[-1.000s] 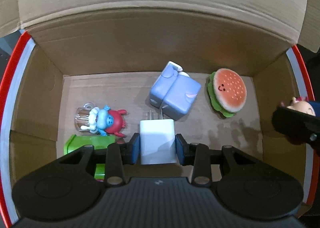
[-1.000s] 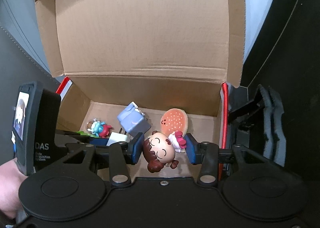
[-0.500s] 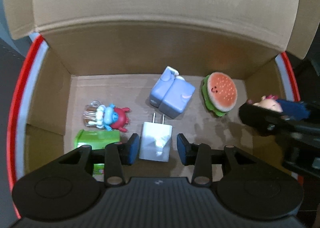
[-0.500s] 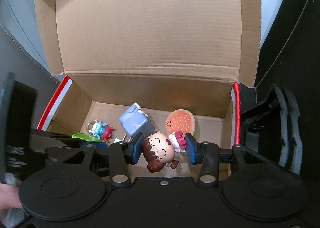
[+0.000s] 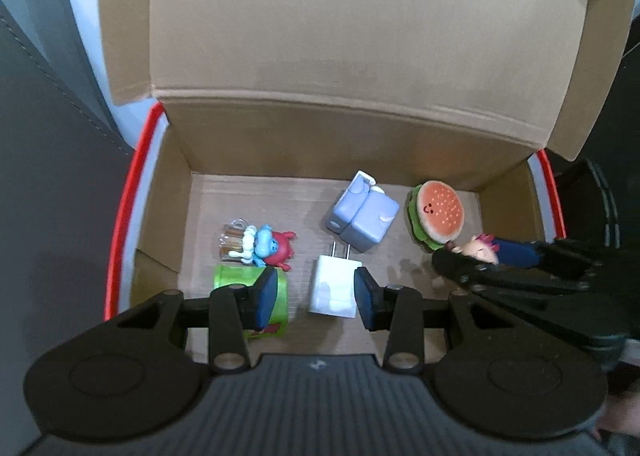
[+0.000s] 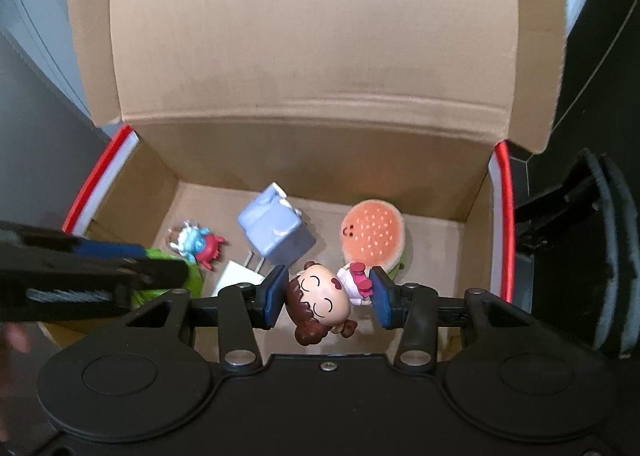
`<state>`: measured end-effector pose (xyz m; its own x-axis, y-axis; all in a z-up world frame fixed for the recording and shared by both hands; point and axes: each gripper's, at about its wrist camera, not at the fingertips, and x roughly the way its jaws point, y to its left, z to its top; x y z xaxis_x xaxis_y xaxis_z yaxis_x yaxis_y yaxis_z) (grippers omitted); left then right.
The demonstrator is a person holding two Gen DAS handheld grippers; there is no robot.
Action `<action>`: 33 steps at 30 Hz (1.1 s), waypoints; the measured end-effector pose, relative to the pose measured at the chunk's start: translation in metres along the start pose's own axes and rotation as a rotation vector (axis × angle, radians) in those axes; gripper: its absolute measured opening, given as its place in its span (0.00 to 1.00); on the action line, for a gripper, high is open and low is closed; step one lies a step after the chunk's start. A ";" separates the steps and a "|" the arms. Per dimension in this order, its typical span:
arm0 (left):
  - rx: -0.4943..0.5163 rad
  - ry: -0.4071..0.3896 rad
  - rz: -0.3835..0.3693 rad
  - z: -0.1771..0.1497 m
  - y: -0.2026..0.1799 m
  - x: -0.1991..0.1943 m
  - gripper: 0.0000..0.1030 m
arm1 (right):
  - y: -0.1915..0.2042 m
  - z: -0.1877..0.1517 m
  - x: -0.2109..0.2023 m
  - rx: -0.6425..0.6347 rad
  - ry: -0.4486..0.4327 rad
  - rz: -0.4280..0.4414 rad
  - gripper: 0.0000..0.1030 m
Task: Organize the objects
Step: 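Lower the charger and doll onto the box floor and open both grippers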
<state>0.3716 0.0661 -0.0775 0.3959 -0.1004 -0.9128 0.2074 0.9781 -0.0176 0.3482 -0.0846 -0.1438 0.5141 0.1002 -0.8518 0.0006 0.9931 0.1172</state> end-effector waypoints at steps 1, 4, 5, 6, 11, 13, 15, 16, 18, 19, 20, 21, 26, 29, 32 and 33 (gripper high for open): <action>0.001 -0.004 0.000 0.000 0.001 -0.003 0.39 | 0.000 -0.001 0.002 -0.003 0.005 -0.004 0.43; 0.002 -0.008 -0.002 0.001 0.004 -0.009 0.39 | 0.005 -0.004 0.012 -0.019 0.023 -0.037 0.43; 0.002 -0.010 -0.003 0.001 0.005 -0.012 0.39 | 0.006 -0.006 0.014 -0.026 0.027 -0.050 0.43; 0.003 -0.013 -0.003 0.001 0.005 -0.014 0.39 | 0.007 -0.007 0.017 -0.029 0.032 -0.055 0.43; 0.013 -0.016 0.004 0.000 0.008 -0.020 0.39 | 0.009 -0.010 0.024 -0.053 0.039 -0.090 0.43; 0.013 -0.016 0.010 -0.002 0.011 -0.022 0.39 | 0.010 -0.010 0.027 -0.054 0.041 -0.097 0.43; 0.011 -0.018 0.012 -0.003 0.012 -0.024 0.39 | 0.012 -0.009 0.031 -0.055 0.046 -0.100 0.43; 0.011 -0.019 0.013 -0.004 0.012 -0.025 0.39 | 0.013 -0.009 0.034 -0.056 0.049 -0.101 0.43; 0.013 -0.021 0.010 -0.006 0.014 -0.029 0.39 | 0.016 -0.009 0.039 -0.060 0.059 -0.108 0.43; 0.013 -0.021 0.009 -0.006 0.014 -0.031 0.39 | 0.018 -0.009 0.042 -0.062 0.066 -0.113 0.43; 0.011 -0.022 0.008 -0.006 0.015 -0.032 0.39 | 0.019 -0.009 0.045 -0.067 0.073 -0.123 0.43; 0.007 -0.022 0.009 -0.007 0.015 -0.033 0.39 | 0.019 -0.009 0.046 -0.073 0.079 -0.131 0.43; 0.003 -0.025 0.012 -0.009 0.016 -0.036 0.39 | 0.020 -0.010 0.056 -0.074 0.117 -0.141 0.43; -0.004 -0.028 0.016 -0.011 0.018 -0.039 0.39 | 0.022 -0.010 0.058 -0.088 0.123 -0.148 0.43; -0.034 -0.022 0.028 -0.012 0.022 -0.038 0.39 | 0.025 -0.009 0.062 -0.100 0.133 -0.150 0.47; -0.040 -0.025 0.029 -0.013 0.023 -0.039 0.39 | 0.025 -0.008 0.063 -0.100 0.132 -0.149 0.49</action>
<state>0.3495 0.0946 -0.0473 0.4233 -0.0758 -0.9028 0.1596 0.9871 -0.0081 0.3733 -0.0532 -0.1985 0.3976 -0.0478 -0.9163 -0.0204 0.9979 -0.0609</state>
